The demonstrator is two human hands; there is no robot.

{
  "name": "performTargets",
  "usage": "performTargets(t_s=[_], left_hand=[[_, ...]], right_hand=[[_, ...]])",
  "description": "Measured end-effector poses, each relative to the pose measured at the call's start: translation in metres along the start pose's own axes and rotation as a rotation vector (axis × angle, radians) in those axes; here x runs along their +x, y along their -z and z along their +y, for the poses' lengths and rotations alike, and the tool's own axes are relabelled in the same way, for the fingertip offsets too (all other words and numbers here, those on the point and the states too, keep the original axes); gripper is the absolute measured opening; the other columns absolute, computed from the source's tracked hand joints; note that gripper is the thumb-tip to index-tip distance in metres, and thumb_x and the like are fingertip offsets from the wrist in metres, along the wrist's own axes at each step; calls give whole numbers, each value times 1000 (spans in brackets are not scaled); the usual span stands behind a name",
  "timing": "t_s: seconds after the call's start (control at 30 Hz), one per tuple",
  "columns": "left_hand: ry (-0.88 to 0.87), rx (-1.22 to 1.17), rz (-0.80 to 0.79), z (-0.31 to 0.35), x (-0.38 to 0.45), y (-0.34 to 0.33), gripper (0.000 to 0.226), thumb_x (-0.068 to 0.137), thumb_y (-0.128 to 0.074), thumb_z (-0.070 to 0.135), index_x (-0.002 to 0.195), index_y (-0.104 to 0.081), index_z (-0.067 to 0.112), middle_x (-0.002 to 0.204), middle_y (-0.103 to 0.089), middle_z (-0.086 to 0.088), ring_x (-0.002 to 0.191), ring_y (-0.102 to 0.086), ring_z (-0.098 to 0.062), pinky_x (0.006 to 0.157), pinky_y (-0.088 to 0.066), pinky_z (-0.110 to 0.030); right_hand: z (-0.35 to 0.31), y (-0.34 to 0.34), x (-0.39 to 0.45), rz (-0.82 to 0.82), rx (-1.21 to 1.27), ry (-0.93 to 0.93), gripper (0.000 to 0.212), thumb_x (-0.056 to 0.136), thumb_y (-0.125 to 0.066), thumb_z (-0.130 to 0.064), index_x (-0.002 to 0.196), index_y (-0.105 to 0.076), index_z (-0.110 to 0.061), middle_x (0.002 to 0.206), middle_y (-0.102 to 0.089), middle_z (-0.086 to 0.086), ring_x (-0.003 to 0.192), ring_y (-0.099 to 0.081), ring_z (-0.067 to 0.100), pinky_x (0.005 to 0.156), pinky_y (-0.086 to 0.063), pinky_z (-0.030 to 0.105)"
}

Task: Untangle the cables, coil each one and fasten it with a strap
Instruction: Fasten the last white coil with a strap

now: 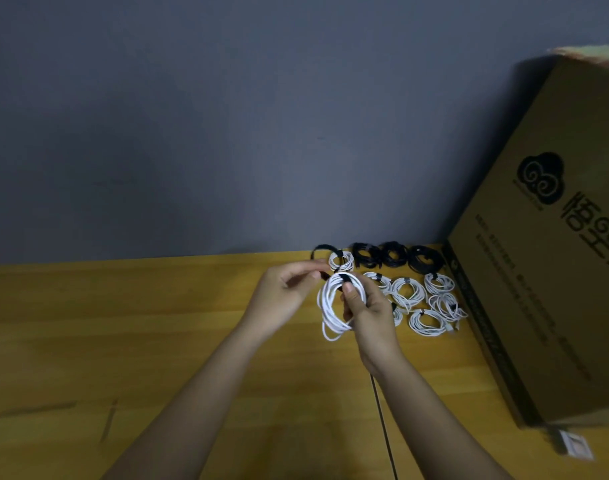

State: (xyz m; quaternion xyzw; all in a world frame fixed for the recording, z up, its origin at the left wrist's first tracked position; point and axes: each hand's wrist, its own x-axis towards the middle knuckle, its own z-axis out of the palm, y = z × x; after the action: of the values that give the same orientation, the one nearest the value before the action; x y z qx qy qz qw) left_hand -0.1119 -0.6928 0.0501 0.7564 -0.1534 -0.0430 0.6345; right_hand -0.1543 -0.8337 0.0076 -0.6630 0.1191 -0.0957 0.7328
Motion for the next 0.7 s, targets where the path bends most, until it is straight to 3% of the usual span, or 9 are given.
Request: performTargets(t_s=[0.13, 0.17, 0.27, 0.33, 0.4, 0.5, 0.6, 0.7], left_hand=[[118, -11, 162, -12, -7, 3, 14, 93, -59, 14, 94, -68, 25, 101, -70, 4, 92, -69, -16, 80, -57, -32], [176, 23, 138, -13, -8, 1, 9, 94, -59, 21, 100, -65, 23, 106, -67, 1, 95, -67, -18, 82, -57, -37], [310, 199, -117, -13, -8, -9, 42, 97, -46, 44, 107, -62, 7, 108, -67, -11, 101, -64, -25, 91, -51, -45], [362, 134, -203, -9, -8, -16, 49, 101, -35, 45, 93, -65, 7, 92, -71, -11, 89, -67, -23, 86, -52, -38], [406, 20, -177, -8, -7, -21, 42, 103, -32, 38, 82, -59, 15, 74, -66, -1, 70, -63, -15, 76, -50, -32], [391, -55, -100, -10, -6, -28, 29, 104, -32, 27, 84, -48, 15, 67, -50, 1, 56, -48, -10, 64, -43, -25], [357, -114, -65, -9, -3, -30, 23, 104, -33, 21, 88, -47, 15, 66, -39, 3, 50, -37, -6, 55, -39, -21], [325, -104, -59, -9, -1, -28, 19, 104, -36, 20, 93, -50, 13, 64, -36, 5, 47, -35, -4, 49, -37, -18]], right_hand=[[3, 7, 0, 19, 4, -13, 16, 98, -52, -18, 106, -66, -19, 67, -54, -7, 56, -41, 8, 51, -37, 19], [4, 7, -1, 12, 0, -8, 16, 97, -52, -18, 104, -66, -19, 68, -55, -7, 56, -41, 7, 51, -37, 18], [4, 0, -3, 0, -19, 10, 16, 97, -52, -14, 106, -66, -15, 66, -57, -10, 57, -45, 4, 53, -39, 16], [3, -7, -5, 0, -9, 22, 16, 97, -52, -12, 106, -65, -11, 68, -60, -9, 62, -51, 6, 59, -43, 19], [0, -12, -7, 17, -4, 31, 15, 97, -53, -13, 105, -65, -10, 73, -63, -5, 68, -57, 8, 64, -45, 23], [-7, -14, -7, 33, -89, 56, 11, 95, -57, -17, 102, -65, -18, 88, -67, -5, 78, -61, 7, 68, -49, 25], [-12, -9, 0, 64, -172, 15, 19, 89, -65, -20, 107, -65, -15, 110, -60, 7, 95, -58, 20, 86, -47, 36], [-16, -2, 2, 63, -239, 115, 21, 83, -72, -18, 104, -70, -18, 110, -56, -1, 104, -55, 11, 78, -43, 10]])
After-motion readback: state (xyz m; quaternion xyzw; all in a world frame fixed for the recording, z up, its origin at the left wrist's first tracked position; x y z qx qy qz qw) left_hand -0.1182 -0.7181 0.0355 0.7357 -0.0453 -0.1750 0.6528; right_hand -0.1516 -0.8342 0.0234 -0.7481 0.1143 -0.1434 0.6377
